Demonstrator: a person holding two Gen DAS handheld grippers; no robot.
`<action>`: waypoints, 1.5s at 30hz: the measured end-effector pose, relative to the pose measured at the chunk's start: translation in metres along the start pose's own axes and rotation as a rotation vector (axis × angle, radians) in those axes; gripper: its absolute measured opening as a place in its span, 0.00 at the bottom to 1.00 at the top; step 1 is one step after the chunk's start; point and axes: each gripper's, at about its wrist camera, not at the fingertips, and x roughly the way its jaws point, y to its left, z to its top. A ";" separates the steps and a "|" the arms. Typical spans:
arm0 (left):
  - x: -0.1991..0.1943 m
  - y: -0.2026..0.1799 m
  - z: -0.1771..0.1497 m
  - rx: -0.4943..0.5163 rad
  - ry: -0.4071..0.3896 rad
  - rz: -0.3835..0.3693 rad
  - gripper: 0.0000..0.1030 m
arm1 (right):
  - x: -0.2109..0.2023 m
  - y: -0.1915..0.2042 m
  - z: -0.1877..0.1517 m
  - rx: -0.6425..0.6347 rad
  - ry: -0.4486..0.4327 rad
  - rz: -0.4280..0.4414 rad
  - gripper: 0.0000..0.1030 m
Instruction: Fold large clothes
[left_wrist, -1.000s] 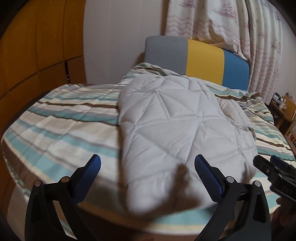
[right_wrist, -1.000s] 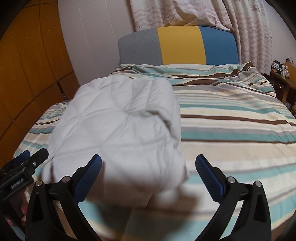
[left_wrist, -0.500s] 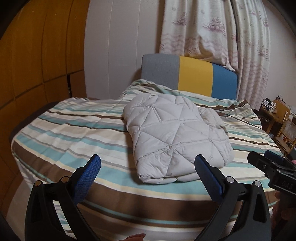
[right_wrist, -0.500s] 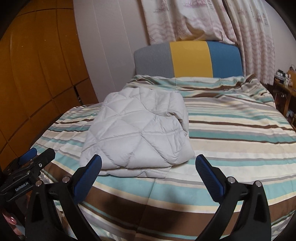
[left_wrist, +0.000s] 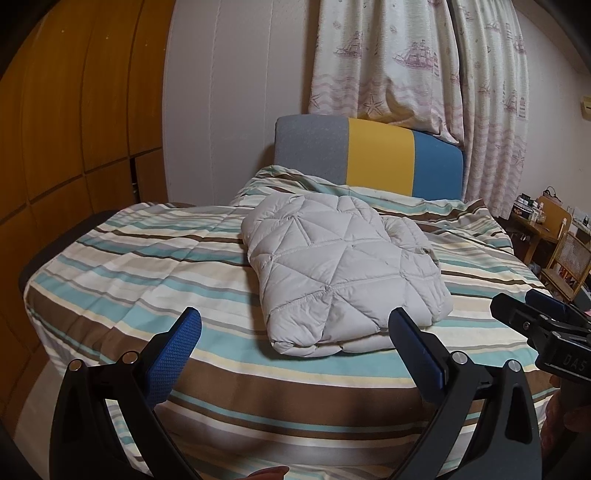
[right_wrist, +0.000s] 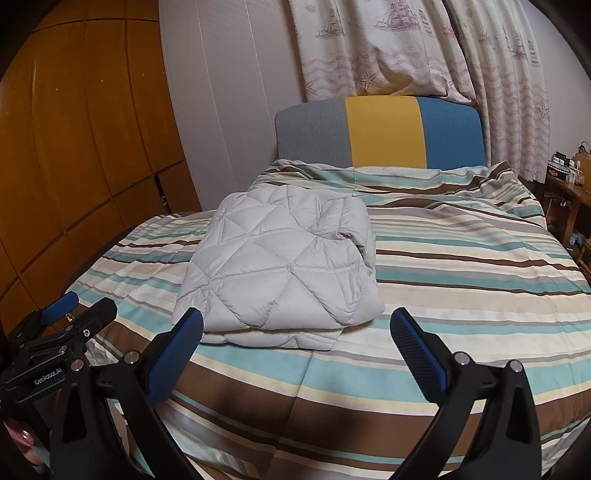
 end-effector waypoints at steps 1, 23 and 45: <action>0.000 0.000 0.000 -0.001 0.002 -0.003 0.97 | 0.000 0.000 0.000 0.001 0.000 0.001 0.98; 0.000 -0.005 -0.003 0.005 0.004 -0.020 0.97 | 0.001 -0.002 -0.001 0.008 0.013 0.007 0.98; 0.000 -0.009 -0.006 0.008 0.014 -0.028 0.97 | 0.001 -0.002 -0.001 0.005 0.015 0.011 0.98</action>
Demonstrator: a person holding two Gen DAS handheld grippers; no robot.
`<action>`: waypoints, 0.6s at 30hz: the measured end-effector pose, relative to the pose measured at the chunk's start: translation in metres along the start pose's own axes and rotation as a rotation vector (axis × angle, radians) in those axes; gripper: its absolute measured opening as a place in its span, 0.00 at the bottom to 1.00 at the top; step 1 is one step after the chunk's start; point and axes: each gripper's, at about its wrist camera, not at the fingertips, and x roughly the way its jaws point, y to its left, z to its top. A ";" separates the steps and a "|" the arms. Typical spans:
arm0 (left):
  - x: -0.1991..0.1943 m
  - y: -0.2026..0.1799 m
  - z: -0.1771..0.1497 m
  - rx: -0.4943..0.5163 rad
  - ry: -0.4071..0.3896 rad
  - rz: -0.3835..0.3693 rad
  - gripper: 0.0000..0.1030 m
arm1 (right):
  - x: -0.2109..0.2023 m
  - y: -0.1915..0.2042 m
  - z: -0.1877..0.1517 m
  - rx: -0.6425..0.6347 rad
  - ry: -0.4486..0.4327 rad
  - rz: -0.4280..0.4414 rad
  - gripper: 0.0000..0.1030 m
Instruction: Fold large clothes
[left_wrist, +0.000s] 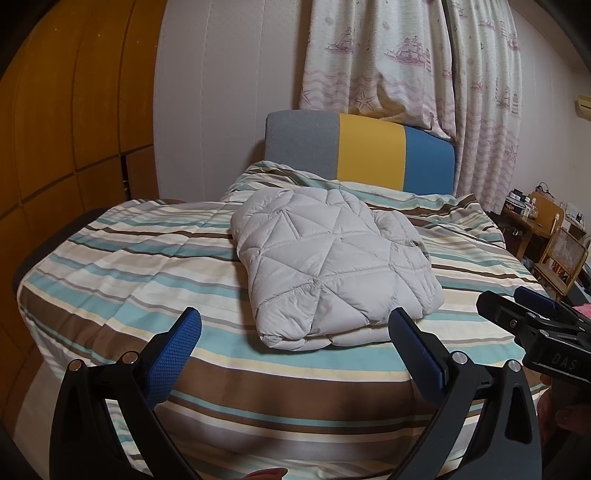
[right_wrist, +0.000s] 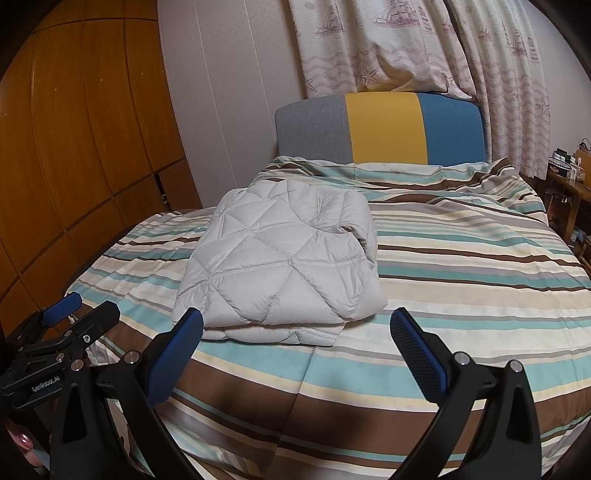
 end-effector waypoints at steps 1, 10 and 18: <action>0.001 0.001 0.000 0.001 0.001 -0.001 0.97 | 0.000 0.000 0.000 0.000 0.000 0.000 0.98; 0.001 0.001 -0.001 0.005 0.006 -0.005 0.97 | 0.002 0.000 0.000 0.001 0.002 0.000 0.98; 0.005 -0.002 -0.002 0.016 0.012 0.007 0.97 | 0.001 -0.002 -0.001 0.004 0.009 0.000 0.98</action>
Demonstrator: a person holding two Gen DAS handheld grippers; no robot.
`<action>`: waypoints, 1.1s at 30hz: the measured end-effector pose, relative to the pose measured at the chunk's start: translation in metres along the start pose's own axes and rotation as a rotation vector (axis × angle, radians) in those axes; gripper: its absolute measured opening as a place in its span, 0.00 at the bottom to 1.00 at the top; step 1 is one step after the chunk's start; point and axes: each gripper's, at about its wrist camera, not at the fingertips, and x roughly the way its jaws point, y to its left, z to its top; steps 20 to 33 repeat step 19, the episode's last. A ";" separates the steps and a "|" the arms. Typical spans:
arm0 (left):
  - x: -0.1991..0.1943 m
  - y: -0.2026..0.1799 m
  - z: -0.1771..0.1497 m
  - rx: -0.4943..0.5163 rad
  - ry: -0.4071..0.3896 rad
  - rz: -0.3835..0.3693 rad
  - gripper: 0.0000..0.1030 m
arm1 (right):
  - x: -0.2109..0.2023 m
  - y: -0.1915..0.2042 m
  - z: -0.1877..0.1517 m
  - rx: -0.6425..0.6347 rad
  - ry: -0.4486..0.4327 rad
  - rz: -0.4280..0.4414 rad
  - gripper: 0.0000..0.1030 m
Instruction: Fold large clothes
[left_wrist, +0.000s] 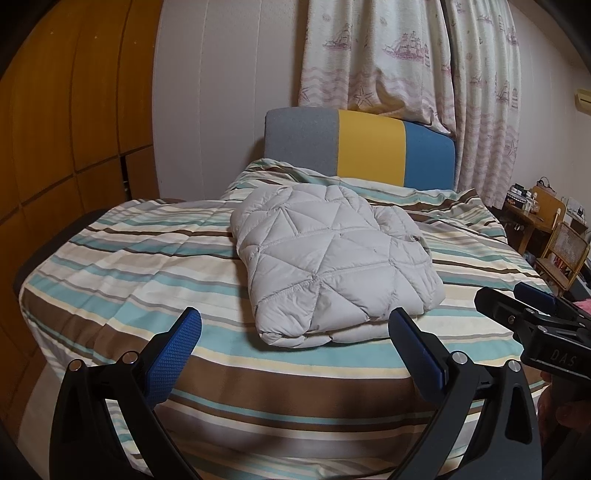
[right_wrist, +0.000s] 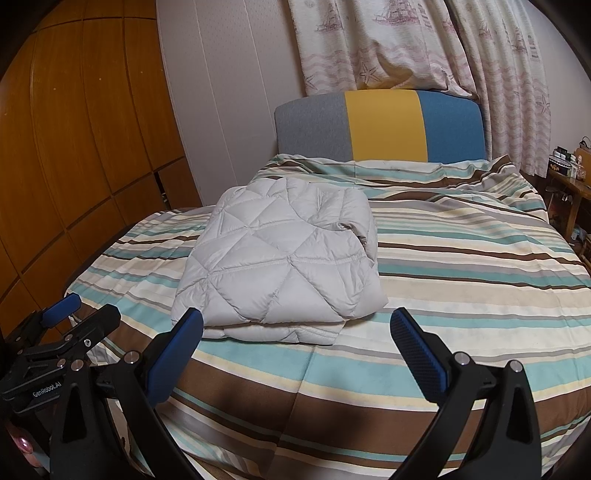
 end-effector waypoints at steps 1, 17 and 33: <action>0.001 0.000 0.000 0.001 0.004 -0.003 0.97 | 0.001 0.000 0.000 0.000 0.002 -0.001 0.98; 0.050 0.009 -0.002 -0.031 0.145 -0.005 0.97 | 0.047 -0.015 -0.004 0.047 0.095 -0.012 0.98; 0.063 0.014 -0.003 -0.050 0.183 -0.003 0.97 | 0.057 -0.021 -0.004 0.059 0.109 -0.022 0.98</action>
